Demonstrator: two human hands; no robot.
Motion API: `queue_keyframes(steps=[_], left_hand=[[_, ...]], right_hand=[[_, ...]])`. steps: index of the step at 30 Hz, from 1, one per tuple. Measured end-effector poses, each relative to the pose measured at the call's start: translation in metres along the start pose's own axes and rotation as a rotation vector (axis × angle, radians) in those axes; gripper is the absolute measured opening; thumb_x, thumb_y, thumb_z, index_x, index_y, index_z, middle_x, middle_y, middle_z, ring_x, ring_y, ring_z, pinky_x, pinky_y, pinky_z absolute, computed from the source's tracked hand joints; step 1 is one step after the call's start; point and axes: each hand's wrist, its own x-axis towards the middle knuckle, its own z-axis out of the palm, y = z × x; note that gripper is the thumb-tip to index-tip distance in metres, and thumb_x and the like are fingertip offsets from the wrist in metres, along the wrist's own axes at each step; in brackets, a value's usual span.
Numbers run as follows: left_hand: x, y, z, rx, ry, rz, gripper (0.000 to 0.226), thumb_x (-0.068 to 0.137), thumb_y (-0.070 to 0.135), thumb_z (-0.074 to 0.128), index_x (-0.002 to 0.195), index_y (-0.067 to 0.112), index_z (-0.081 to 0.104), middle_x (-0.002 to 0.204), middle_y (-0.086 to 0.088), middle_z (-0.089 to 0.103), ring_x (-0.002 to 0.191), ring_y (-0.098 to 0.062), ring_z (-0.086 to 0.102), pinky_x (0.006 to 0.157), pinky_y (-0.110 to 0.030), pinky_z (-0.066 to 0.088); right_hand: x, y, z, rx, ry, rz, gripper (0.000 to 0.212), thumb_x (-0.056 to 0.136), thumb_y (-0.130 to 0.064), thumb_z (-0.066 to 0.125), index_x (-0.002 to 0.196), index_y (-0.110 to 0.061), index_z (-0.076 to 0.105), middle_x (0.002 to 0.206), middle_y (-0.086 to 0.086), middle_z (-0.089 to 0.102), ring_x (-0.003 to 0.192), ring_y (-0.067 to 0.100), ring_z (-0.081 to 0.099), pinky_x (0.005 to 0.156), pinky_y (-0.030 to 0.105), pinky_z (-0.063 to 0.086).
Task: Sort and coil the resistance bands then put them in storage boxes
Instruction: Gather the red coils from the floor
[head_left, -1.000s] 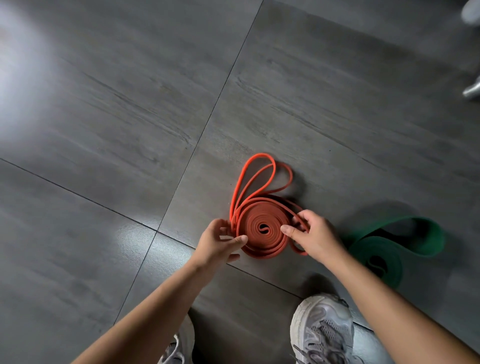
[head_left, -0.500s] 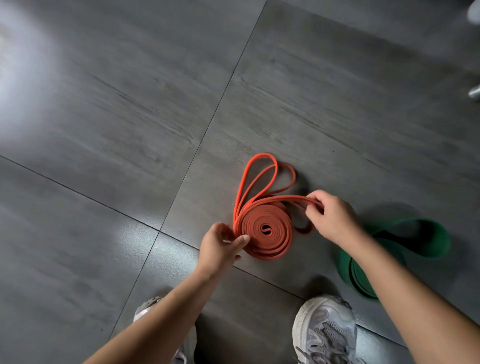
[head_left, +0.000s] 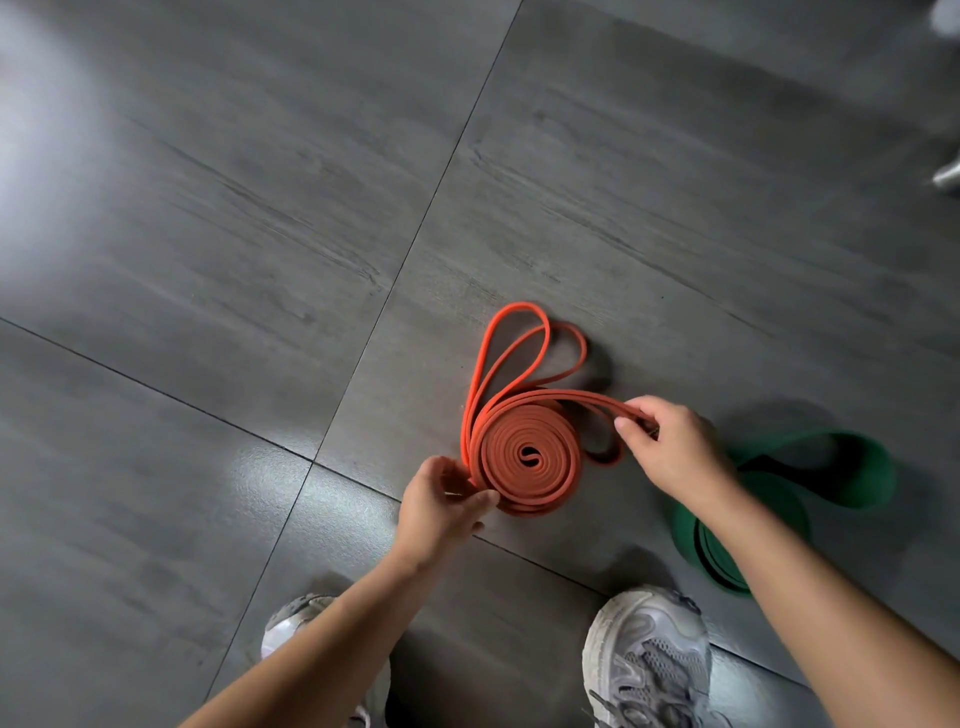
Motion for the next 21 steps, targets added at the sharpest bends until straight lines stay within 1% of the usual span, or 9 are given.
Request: queue_keyframes(steps=[4, 7, 10, 13, 15, 17, 18, 19, 21], left_hand=[[-0.001, 0.0, 0.003, 0.024, 0.039, 0.079, 0.028, 0.073, 0.0, 0.074, 0.089, 0.01, 0.052, 0.078, -0.004, 0.062, 0.065, -0.017, 0.061, 0.063, -0.04, 0.056], [0.0, 0.002, 0.0, 0.083, -0.041, 0.163, 0.031, 0.076, 0.005, 0.074, 0.09, 0.016, 0.049, 0.085, -0.002, 0.06, 0.073, -0.02, 0.061, 0.072, -0.048, 0.056], [0.002, 0.007, -0.003, 0.162, -0.057, 0.221, 0.033, 0.075, 0.023, 0.078, 0.088, 0.024, 0.048, 0.089, 0.0, 0.058, 0.073, -0.017, 0.061, 0.068, -0.042, 0.055], [0.009, 0.015, 0.002, 0.197, 0.048, 0.193, 0.031, 0.076, 0.024, 0.077, 0.083, 0.022, 0.047, 0.091, -0.008, 0.061, 0.077, -0.027, 0.063, 0.073, -0.046, 0.054], [0.013, 0.02, 0.003, 0.177, 0.09, 0.15, 0.037, 0.073, 0.019, 0.078, 0.094, 0.018, 0.048, 0.107, -0.013, 0.057, 0.093, -0.03, 0.061, 0.084, -0.047, 0.051], [0.015, 0.025, 0.003, 0.131, 0.037, 0.073, 0.068, 0.066, 0.022, 0.079, 0.122, 0.012, 0.043, 0.123, -0.012, 0.045, 0.11, -0.03, 0.054, 0.094, -0.048, 0.047], [0.016, 0.027, 0.004, 0.116, 0.002, 0.031, 0.083, 0.061, 0.028, 0.076, 0.132, 0.01, 0.038, 0.126, -0.012, 0.043, 0.116, -0.031, 0.051, 0.098, -0.048, 0.044], [0.018, 0.03, 0.006, 0.138, -0.019, 0.008, 0.088, 0.057, 0.035, 0.07, 0.135, 0.01, 0.037, 0.128, -0.014, 0.043, 0.119, -0.032, 0.049, 0.101, -0.047, 0.042], [0.02, 0.034, 0.011, 0.27, -0.005, 0.01, 0.081, 0.063, 0.049, 0.07, 0.132, 0.014, 0.045, 0.125, -0.015, 0.045, 0.122, -0.032, 0.044, 0.106, -0.043, 0.036]], right_hand=[[-0.003, -0.001, 0.001, 0.021, 0.03, 0.013, 0.016, 0.089, -0.025, 0.059, 0.1, -0.016, 0.067, 0.078, 0.006, 0.07, 0.079, 0.031, 0.064, 0.071, 0.032, 0.048], [-0.009, 0.0, -0.001, -0.012, 0.136, 0.012, 0.014, 0.088, -0.021, 0.058, 0.095, -0.011, 0.066, 0.079, 0.013, 0.069, 0.077, 0.035, 0.063, 0.068, 0.035, 0.047], [-0.026, 0.003, 0.003, -0.014, 0.109, 0.032, 0.012, 0.087, -0.021, 0.06, 0.083, -0.01, 0.064, 0.07, 0.013, 0.066, 0.07, 0.037, 0.061, 0.061, 0.035, 0.044], [-0.043, 0.005, 0.01, -0.074, 0.038, 0.037, 0.024, 0.083, -0.022, 0.063, 0.066, -0.009, 0.055, 0.068, 0.012, 0.059, 0.068, 0.037, 0.058, 0.058, 0.035, 0.04], [-0.048, 0.002, 0.017, -0.129, -0.046, 0.017, 0.036, 0.083, -0.023, 0.063, 0.055, -0.013, 0.041, 0.068, 0.007, 0.049, 0.07, 0.036, 0.056, 0.058, 0.034, 0.036], [-0.049, -0.002, 0.024, -0.171, -0.14, 0.017, 0.042, 0.084, -0.023, 0.06, 0.054, -0.015, 0.031, 0.069, 0.004, 0.043, 0.074, 0.035, 0.056, 0.059, 0.034, 0.033], [-0.047, -0.005, 0.028, -0.199, -0.188, 0.024, 0.041, 0.086, -0.024, 0.057, 0.056, -0.016, 0.031, 0.073, 0.007, 0.046, 0.079, 0.035, 0.056, 0.06, 0.033, 0.032], [-0.046, -0.009, 0.032, -0.242, -0.235, 0.028, 0.036, 0.087, -0.025, 0.055, 0.059, -0.015, 0.034, 0.081, 0.01, 0.051, 0.085, 0.035, 0.057, 0.061, 0.033, 0.032], [-0.043, -0.02, 0.036, -0.347, -0.324, 0.03, 0.019, 0.09, -0.026, 0.05, 0.075, -0.014, 0.049, 0.101, 0.012, 0.053, 0.099, 0.033, 0.056, 0.069, 0.034, 0.037]])
